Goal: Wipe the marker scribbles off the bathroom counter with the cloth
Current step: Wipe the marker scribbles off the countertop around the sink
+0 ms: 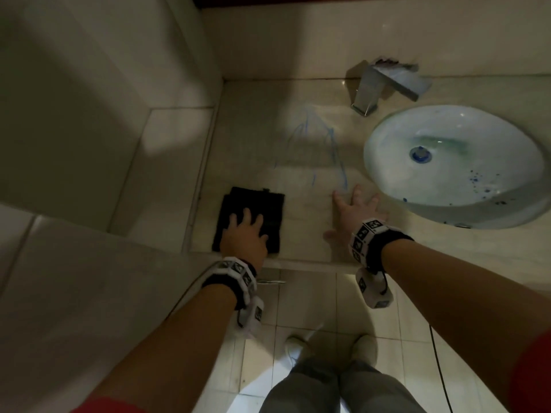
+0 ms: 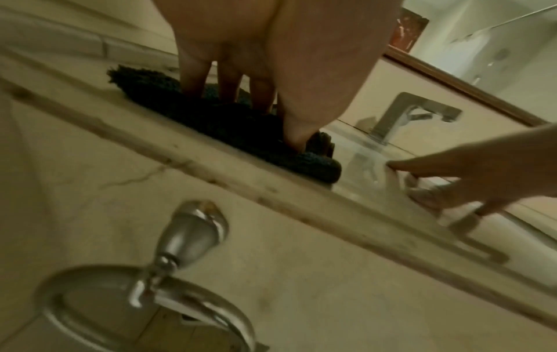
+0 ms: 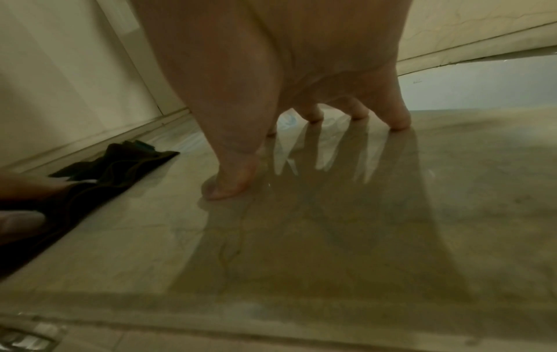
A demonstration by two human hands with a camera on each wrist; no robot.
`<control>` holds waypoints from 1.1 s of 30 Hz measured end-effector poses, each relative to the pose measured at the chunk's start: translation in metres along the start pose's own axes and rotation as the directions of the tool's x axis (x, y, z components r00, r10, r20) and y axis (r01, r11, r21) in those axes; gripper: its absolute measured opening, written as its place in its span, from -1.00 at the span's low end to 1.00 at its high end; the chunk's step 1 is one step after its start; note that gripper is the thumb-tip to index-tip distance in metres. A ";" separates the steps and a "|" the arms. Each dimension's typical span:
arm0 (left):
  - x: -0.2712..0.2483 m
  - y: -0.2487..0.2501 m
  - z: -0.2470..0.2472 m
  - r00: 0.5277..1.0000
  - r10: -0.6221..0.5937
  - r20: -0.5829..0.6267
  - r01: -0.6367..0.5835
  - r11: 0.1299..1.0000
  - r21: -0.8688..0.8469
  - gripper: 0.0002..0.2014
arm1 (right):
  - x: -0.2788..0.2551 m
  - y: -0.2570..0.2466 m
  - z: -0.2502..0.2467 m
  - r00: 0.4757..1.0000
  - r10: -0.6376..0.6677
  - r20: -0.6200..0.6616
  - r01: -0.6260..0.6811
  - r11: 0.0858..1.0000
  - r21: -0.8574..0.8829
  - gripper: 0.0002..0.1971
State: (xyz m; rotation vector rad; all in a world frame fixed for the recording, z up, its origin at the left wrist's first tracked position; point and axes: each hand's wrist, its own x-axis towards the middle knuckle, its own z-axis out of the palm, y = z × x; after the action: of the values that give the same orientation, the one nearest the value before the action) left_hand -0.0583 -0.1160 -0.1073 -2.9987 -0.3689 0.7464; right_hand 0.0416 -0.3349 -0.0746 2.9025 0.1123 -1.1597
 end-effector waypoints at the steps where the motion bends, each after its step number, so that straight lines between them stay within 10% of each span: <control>1: -0.006 0.011 0.005 0.998 0.034 0.046 -0.038 0.996 0.084 -0.40 | -0.001 0.000 -0.001 1.000 0.003 0.006 -0.003 1.000 -0.003 0.14; 17: 0.072 0.051 -0.051 1.000 -0.003 0.023 0.003 1.000 0.026 -0.36 | 0.006 0.004 0.002 1.000 -0.004 -0.002 0.003 1.000 -0.010 0.13; 33: 0.009 0.052 -0.015 0.994 0.089 0.064 -0.093 0.993 0.065 -0.41 | 0.002 0.004 0.000 1.000 -0.022 -0.010 0.022 1.000 -0.004 0.13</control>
State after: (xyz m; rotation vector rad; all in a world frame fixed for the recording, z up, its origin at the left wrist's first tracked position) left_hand -0.0318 -0.1642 -0.1027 -2.9514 -0.2044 0.8407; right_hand 0.0435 -0.3389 -0.0764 2.9115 0.1468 -1.1469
